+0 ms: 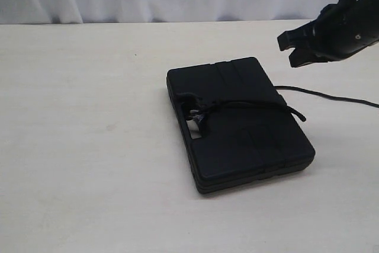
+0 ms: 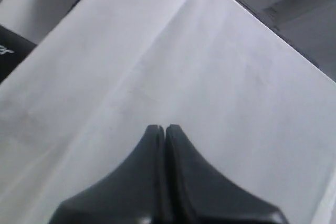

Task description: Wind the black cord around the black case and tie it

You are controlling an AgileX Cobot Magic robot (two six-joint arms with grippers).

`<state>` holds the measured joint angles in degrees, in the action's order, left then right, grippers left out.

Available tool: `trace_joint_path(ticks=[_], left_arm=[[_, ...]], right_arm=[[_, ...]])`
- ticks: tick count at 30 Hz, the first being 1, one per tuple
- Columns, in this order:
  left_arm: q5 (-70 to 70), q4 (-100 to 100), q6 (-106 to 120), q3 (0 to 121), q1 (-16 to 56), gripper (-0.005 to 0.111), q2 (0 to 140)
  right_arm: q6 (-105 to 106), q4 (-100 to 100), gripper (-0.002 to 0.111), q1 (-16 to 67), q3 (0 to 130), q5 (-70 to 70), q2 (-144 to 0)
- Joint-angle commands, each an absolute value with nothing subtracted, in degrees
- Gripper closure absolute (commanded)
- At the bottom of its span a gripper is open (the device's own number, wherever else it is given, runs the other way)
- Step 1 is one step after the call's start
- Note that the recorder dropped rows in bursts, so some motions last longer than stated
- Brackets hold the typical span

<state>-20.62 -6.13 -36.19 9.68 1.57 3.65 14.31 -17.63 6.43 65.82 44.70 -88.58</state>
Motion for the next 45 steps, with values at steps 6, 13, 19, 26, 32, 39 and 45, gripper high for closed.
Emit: trace_joint_path(ticks=[6, 13, 19, 26, 32, 39, 45], left_arm=[[-25.5, -60.2, -73.8, 24.9, 2.0, 0.107, 28.1], [-20.8, -53.9, -60.0, 36.9, 2.0, 0.107, 53.2], [14.6, -54.7, -47.7, 48.1, 2.0, 0.107, 70.4], [46.9, 4.4, 17.6, 69.3, 2.0, 0.107, 98.7], [46.5, 48.8, 76.6, 69.8, 12.6, 0.097, 105.3], [24.8, 49.2, 96.1, 69.8, 32.2, 0.056, 105.5], [18.1, 49.2, 102.2, 69.8, 40.4, 0.056, 107.6]], right_arm=[[15.8, -19.5, 0.104, 6.1, 65.9, 45.2, -88.2], [15.8, -19.5, 0.104, 6.1, 65.9, 45.4, -88.2], [15.8, -19.5, 0.104, 6.1, 65.9, 45.4, -88.2], [15.8, -20.1, 0.104, 6.1, 65.9, 45.2, -88.2], [16.0, -20.1, 0.104, 6.1, 65.9, 45.2, -88.2], [16.2, -20.1, 0.104, 6.1, 65.9, 45.1, -88.2], [16.2, -20.1, 0.104, 6.1, 65.9, 44.9, -88.2]])
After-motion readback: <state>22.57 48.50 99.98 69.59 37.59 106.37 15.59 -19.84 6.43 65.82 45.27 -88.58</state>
